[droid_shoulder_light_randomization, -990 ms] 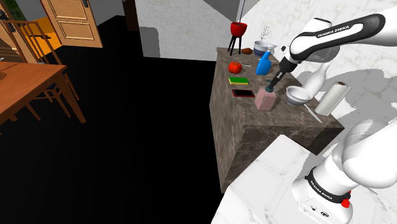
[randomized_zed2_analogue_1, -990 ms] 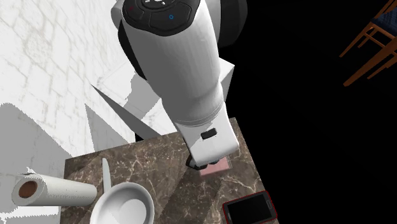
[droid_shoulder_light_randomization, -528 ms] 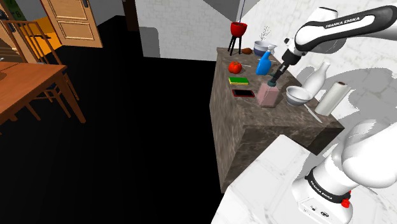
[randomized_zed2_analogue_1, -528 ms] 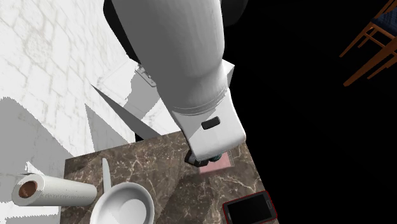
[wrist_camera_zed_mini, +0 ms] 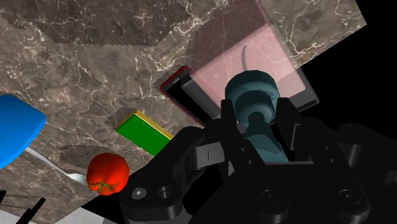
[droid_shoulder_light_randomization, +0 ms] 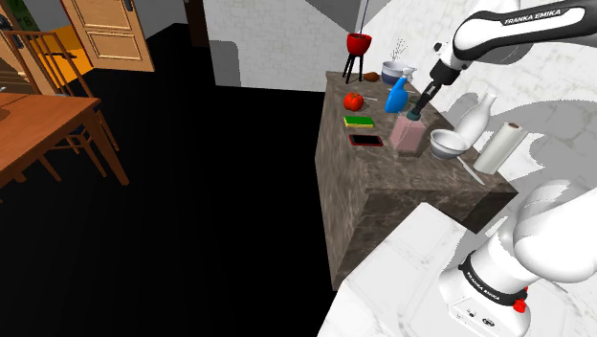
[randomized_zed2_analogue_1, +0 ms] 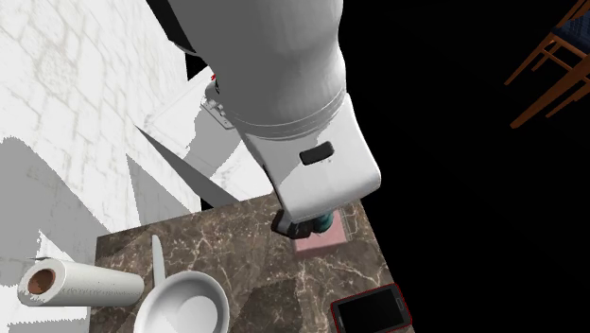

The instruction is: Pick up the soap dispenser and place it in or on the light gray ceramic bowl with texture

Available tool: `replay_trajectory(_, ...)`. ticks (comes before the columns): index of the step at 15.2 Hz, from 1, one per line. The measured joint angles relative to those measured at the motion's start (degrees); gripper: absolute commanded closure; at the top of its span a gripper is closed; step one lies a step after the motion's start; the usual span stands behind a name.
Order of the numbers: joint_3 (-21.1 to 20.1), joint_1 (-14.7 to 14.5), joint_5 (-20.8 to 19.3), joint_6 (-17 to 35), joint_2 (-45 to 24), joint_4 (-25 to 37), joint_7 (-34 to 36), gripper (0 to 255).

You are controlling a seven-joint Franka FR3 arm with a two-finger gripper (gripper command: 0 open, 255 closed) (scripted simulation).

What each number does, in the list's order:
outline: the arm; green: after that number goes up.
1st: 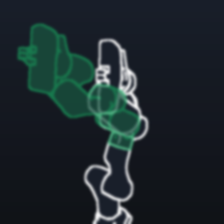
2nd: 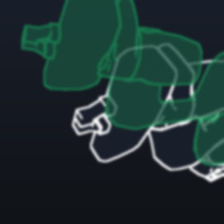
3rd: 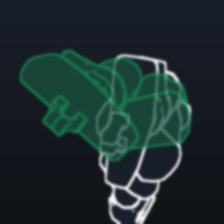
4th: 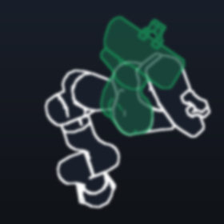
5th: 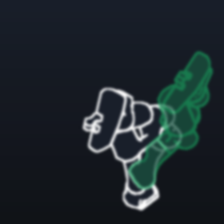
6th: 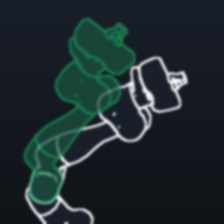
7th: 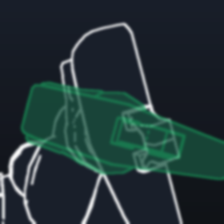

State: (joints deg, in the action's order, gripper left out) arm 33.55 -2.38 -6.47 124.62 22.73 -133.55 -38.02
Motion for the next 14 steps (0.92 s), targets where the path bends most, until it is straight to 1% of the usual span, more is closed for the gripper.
replay_trajectory(11,-1.8,0.0,-0.1,-8.7,1.7,7.1,1.2,255)
replay_trajectory(14,-1.0,0.4,-0.3,-10.8,2.1,8.9,-0.1,255)
